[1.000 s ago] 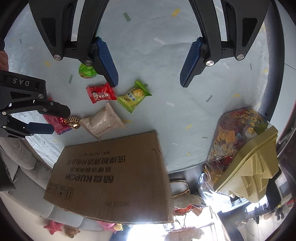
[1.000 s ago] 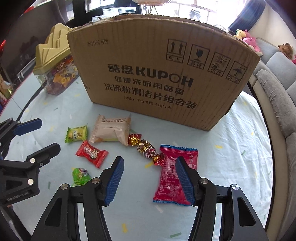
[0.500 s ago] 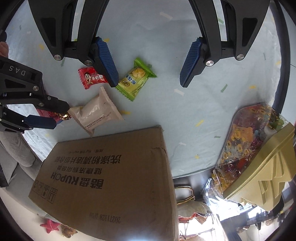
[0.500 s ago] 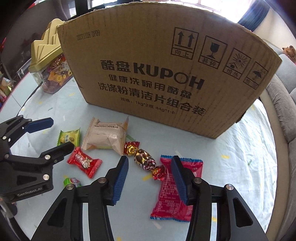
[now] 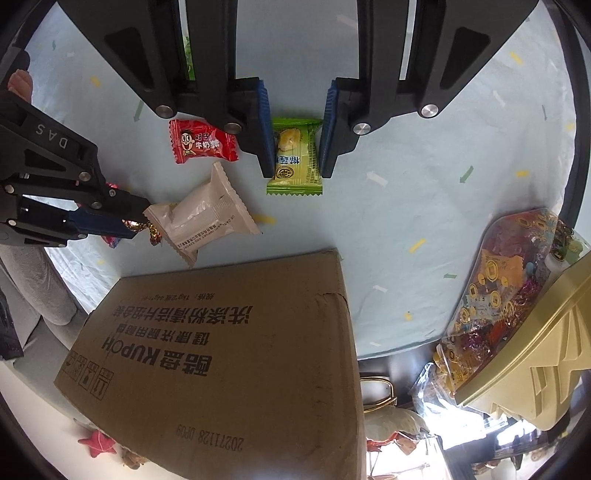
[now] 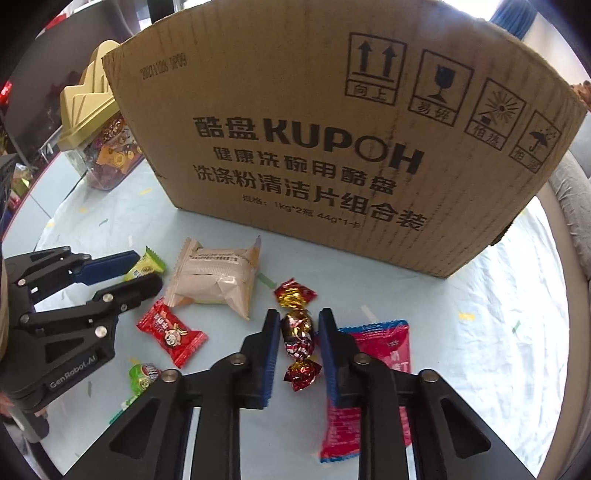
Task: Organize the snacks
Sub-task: 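Grasp the yellow-green candy with left tool while right tool grasps wrapped chocolates, then carry both candies over the box and open both tools to drop them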
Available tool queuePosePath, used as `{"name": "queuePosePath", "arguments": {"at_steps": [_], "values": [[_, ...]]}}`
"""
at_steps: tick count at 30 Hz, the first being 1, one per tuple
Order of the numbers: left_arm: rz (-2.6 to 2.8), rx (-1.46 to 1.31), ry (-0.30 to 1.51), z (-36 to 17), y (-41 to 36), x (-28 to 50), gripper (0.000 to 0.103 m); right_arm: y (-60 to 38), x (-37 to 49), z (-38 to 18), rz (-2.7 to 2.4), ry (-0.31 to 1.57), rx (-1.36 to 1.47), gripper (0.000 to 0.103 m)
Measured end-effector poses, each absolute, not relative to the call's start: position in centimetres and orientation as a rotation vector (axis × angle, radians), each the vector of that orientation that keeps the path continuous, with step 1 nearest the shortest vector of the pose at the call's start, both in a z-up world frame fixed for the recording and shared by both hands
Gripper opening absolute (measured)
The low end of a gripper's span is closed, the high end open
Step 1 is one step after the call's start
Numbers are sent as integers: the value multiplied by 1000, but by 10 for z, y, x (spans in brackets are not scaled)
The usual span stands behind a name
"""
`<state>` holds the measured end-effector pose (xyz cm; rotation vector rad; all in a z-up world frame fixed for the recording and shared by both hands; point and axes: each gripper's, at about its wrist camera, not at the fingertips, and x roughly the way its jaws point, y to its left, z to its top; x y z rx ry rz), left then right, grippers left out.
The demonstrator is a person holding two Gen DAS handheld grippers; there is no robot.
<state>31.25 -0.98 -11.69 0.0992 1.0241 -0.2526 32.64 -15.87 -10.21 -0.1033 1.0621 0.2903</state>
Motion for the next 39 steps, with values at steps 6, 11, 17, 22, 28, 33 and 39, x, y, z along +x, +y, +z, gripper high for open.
{"name": "queuePosePath", "arguments": {"at_steps": [6,11,17,22,28,33,39], "values": [[-251,86,985,-104,-9,300,22,-156,323,-98,289,1045,-80,20],[-257,64,940,-84,-9,287,22,-162,312,-82,291,1014,-51,20],[-270,43,882,-55,-9,270,22,-169,297,-59,292,959,-34,20],[-281,37,824,-32,-12,261,22,-172,285,-35,293,903,-27,20],[-297,28,750,0,-14,249,22,-171,277,-7,293,827,-14,20],[-307,28,691,23,-17,244,22,-172,270,17,303,770,0,20],[-313,26,629,49,-21,244,22,-177,265,43,305,703,20,20]]}}
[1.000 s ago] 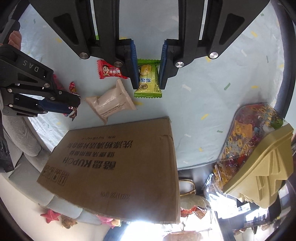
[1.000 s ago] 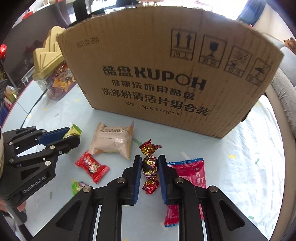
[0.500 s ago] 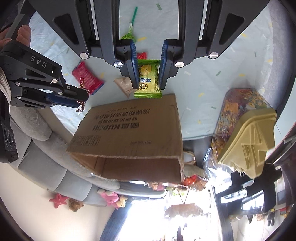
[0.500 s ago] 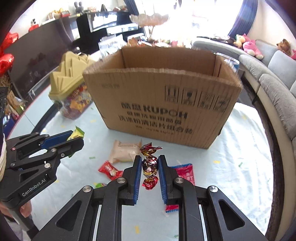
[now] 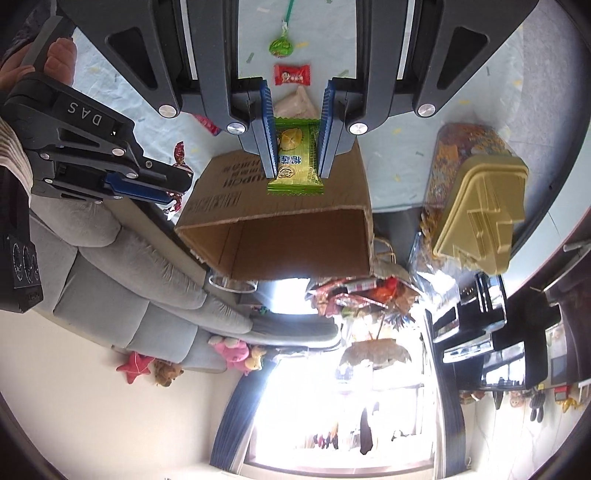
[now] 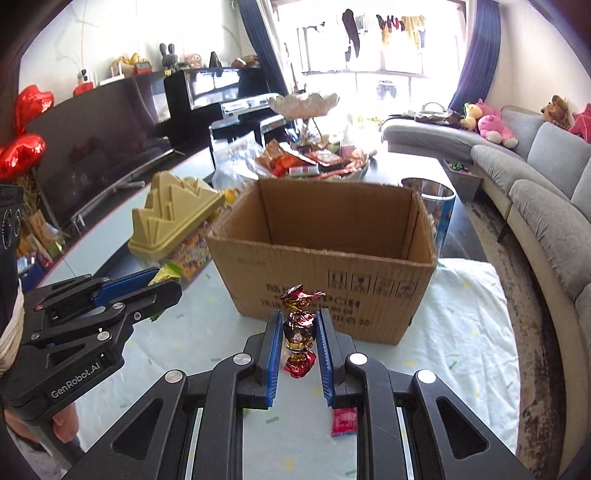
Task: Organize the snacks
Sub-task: 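Carry both candies over the box and open both tools to drop them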
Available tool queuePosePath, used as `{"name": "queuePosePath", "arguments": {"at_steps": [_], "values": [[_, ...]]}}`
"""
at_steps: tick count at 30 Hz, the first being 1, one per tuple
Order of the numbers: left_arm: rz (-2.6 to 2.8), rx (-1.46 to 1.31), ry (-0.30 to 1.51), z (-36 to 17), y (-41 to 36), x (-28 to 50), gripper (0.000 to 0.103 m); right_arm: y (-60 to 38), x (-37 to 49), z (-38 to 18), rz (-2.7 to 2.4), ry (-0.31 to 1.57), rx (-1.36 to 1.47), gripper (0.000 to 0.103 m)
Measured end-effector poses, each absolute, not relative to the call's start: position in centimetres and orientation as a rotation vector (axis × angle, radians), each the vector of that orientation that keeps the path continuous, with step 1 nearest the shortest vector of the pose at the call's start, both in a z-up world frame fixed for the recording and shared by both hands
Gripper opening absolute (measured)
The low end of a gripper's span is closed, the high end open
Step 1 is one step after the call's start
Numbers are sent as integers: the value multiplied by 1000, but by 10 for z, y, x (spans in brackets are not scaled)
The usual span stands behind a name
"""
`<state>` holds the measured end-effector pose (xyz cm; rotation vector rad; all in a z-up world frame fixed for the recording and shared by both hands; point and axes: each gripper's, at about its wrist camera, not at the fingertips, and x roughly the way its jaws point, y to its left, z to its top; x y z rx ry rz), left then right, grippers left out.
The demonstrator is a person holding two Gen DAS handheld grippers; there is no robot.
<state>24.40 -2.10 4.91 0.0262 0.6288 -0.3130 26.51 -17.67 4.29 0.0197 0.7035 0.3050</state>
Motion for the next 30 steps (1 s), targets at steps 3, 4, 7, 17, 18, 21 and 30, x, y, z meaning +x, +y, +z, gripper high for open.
{"name": "queuePosePath", "arguments": {"at_steps": [3,4,7,17,18,21,30], "values": [[-314,31,605,60,-24,247,22,-176,267,53,304,675,25,20],[-313,33,598,65,-24,249,22,-177,267,57,305,667,28,20],[-310,38,582,73,-26,255,22,-178,270,67,304,645,31,20],[-304,45,561,90,-30,277,22,-185,292,91,293,606,38,20],[-304,46,561,90,-31,281,22,-185,295,92,293,604,38,20],[-303,49,560,91,-34,292,22,-188,304,92,289,604,40,20],[-309,42,594,82,-47,331,22,-193,336,85,279,619,41,20]]}}
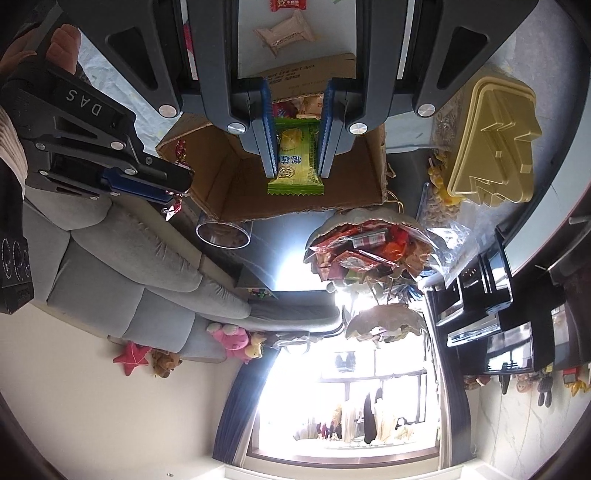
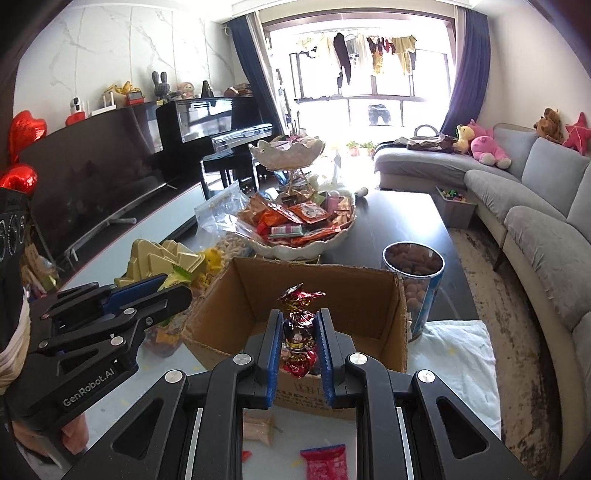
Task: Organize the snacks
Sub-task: 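Carry both candies over the box and open both tools to drop them, then grasp the green lollipop with left tool while right tool grasps red packet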
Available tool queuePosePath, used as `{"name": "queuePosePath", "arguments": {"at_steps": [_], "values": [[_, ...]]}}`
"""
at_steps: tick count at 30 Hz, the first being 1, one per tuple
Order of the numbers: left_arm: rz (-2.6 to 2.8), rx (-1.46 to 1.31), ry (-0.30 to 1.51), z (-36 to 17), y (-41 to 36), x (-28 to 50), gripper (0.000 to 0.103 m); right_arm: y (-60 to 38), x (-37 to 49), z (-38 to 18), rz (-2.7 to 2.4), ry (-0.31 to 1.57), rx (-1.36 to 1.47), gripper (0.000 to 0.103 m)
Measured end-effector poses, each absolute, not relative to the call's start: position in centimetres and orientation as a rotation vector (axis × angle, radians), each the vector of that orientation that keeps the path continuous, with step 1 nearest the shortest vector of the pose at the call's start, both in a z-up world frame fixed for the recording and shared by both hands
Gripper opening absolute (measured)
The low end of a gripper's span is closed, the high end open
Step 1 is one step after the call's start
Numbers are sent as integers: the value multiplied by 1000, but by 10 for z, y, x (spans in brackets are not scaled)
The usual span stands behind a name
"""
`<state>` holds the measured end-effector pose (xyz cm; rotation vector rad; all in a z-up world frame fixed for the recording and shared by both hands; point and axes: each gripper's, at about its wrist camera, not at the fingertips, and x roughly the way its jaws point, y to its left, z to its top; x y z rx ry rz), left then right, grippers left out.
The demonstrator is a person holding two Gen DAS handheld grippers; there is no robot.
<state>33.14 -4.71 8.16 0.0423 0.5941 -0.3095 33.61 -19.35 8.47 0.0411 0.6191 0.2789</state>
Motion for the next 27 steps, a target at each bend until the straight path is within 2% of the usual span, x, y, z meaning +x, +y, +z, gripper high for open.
{"name": "queuePosePath", "arguments": {"at_steps": [5,6,7,8,9,10,21,27], "values": [[-304,38,621,74,-50,348,25,-197,353,79,272,636,39,20],[-301,37,626,73,-51,350,29,-198,356,77,270,641,40,20],[-299,34,630,73,-51,351,44,-198,359,76,269,645,44,21],[-299,34,629,73,-51,350,55,-200,362,74,268,657,49,28],[-294,43,622,73,-50,347,57,-202,363,71,261,667,61,36],[-282,63,613,73,-51,344,57,-203,363,69,253,665,69,46],[-253,93,583,71,-46,307,62,-205,332,57,253,665,78,46],[-239,81,596,66,-42,283,62,-201,310,52,242,669,56,51]]}}
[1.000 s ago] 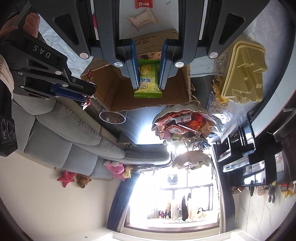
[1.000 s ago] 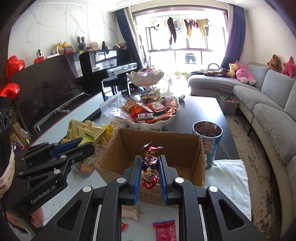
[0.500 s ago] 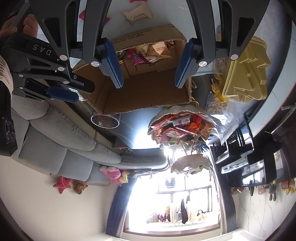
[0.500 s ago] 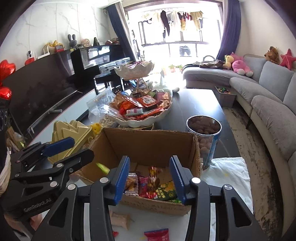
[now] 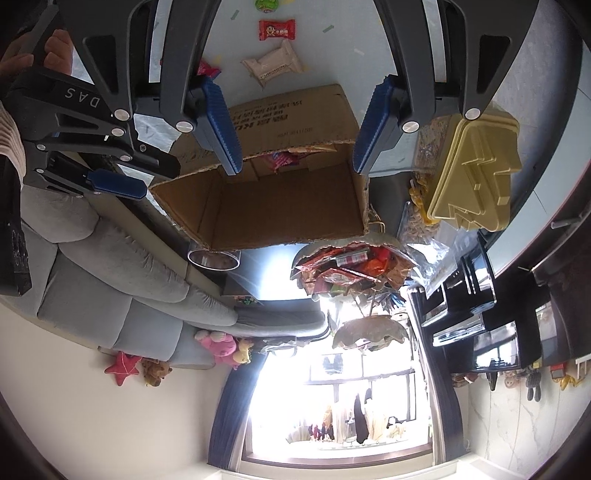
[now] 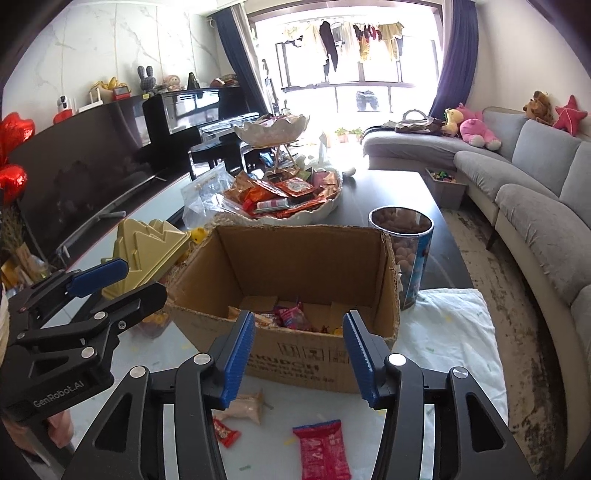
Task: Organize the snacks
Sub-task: 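Grasp the green lollipop with left tool while right tool grasps red packet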
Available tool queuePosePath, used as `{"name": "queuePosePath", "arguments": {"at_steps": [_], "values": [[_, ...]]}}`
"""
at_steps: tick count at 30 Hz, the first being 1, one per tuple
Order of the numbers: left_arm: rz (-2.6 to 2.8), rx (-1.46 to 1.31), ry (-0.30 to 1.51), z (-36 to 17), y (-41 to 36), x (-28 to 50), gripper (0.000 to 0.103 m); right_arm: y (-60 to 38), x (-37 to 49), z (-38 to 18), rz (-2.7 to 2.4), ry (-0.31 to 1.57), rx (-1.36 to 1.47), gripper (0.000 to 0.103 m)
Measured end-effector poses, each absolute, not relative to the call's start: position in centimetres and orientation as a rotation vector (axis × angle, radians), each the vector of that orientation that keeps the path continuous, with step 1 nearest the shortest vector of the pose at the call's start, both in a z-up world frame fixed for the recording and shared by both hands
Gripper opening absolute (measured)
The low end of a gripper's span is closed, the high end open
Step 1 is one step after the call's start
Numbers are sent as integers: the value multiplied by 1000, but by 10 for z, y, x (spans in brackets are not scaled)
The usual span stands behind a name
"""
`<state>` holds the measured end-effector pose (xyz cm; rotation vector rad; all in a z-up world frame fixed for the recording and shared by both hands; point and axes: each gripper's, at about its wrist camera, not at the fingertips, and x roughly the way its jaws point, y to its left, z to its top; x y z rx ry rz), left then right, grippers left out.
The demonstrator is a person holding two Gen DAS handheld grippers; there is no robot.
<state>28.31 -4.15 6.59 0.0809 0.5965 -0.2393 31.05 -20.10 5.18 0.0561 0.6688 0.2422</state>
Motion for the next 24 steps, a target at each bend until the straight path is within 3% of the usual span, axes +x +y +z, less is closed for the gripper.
{"name": "queuePosePath", "arguments": {"at_steps": [14,17,24], "values": [[-220,69,634,52,-37,239,62,-199,275,32,263,716,55,51],[-223,69,647,46,-38,231,62,-200,267,28,258,717,54,59],[-233,65,693,23,-40,218,62,-203,256,8,251,753,57,59]]}}
